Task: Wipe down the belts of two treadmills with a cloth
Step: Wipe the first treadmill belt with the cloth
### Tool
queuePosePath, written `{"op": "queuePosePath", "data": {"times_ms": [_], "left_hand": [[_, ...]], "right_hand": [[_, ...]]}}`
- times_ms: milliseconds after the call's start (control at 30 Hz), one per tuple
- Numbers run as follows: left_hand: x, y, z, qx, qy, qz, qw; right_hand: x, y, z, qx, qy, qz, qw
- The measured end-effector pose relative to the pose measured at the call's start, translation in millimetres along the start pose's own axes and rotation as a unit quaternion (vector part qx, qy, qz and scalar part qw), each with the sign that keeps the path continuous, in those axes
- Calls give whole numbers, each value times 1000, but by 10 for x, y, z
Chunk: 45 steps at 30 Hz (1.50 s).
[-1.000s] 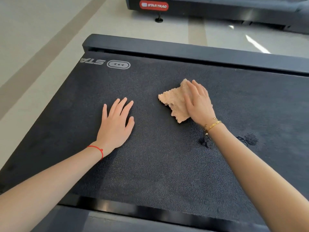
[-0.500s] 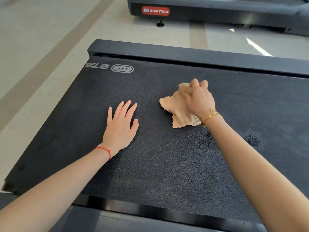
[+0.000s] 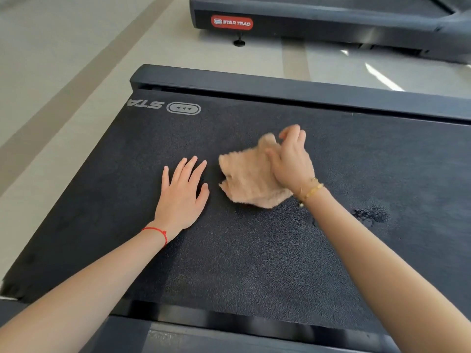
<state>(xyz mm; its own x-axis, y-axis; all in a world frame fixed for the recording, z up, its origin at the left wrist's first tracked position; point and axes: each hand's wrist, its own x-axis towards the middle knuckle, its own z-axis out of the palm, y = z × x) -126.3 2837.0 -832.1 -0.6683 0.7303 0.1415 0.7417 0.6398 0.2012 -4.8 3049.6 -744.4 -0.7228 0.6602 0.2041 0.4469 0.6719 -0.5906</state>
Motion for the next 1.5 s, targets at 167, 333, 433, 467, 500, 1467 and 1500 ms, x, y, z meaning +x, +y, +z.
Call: {"op": "queuePosePath", "data": {"times_ms": [167, 333, 433, 467, 500, 1467, 1500], "left_hand": [[4, -14, 24, -1, -3, -1, 1000], [-3, -9, 22, 1, -2, 1, 1000], [-13, 0, 13, 5, -2, 0, 1000], [-12, 5, 7, 5, -4, -2, 1000], [-11, 4, 10, 5, -8, -4, 1000], [-19, 24, -36, 24, -23, -9, 999], [-16, 22, -38, 24, -25, -10, 999]], "right_hand": [[-287, 459, 189, -232, 3, -67, 970], [-453, 373, 265, -214, -156, -223, 938], [-468, 443, 394, -239, -189, -171, 937], [-425, 471, 418, -234, -181, -153, 943], [-357, 482, 435, -230, -172, -134, 948], [645, 425, 744, -171, -132, -228, 949], [752, 519, 704, -183, -114, -226, 950]]}}
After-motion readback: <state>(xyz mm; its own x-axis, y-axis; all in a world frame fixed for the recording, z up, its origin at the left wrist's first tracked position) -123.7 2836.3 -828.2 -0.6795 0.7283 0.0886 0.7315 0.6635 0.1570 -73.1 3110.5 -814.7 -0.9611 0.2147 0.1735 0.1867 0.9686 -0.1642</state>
